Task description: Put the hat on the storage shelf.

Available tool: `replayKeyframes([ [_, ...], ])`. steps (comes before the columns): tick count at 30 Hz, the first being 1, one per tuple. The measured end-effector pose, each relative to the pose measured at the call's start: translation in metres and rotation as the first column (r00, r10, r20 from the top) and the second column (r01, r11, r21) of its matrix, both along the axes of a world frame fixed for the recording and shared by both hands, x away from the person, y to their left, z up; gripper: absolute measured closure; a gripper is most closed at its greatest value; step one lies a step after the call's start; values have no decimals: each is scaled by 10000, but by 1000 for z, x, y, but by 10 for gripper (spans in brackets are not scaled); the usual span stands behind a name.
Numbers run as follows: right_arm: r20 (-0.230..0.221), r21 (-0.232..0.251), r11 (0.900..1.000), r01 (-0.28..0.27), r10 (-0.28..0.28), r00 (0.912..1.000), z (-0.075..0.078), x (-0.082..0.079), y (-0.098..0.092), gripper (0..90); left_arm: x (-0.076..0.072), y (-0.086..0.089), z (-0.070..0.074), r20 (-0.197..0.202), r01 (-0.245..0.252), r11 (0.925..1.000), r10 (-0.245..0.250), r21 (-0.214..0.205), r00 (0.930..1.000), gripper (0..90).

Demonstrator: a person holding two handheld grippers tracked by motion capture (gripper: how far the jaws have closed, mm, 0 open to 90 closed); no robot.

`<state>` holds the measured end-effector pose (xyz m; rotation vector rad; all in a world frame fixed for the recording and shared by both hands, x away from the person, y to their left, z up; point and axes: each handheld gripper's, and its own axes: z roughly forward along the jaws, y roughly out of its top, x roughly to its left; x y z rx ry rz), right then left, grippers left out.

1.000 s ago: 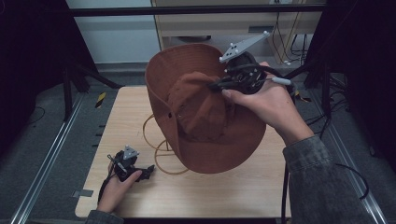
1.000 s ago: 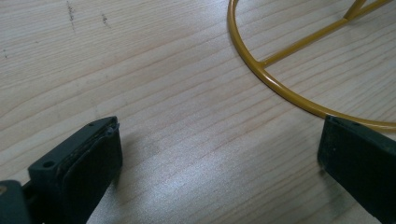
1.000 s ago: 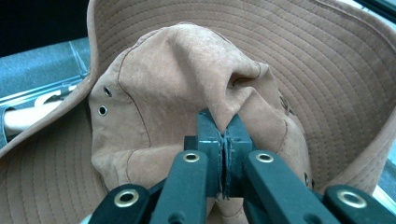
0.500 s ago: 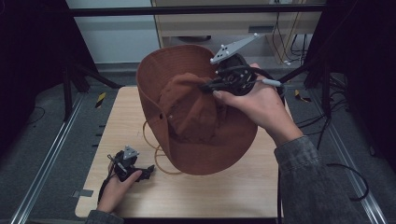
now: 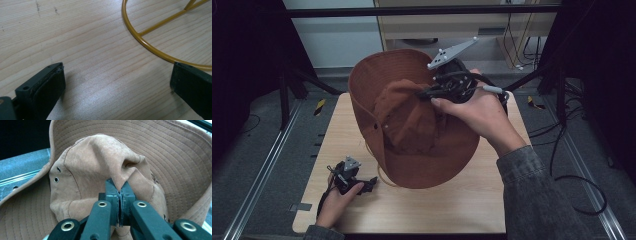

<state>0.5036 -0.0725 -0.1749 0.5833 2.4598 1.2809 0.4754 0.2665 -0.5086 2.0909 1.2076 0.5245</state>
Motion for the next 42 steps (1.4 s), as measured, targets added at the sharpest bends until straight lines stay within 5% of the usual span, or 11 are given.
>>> replayKeyframes([
  [42,-336,-24,9996,-294,293,9990,-10,19,39,882,0,0,0,-15,0,10000,0,-1,10000,0],
])
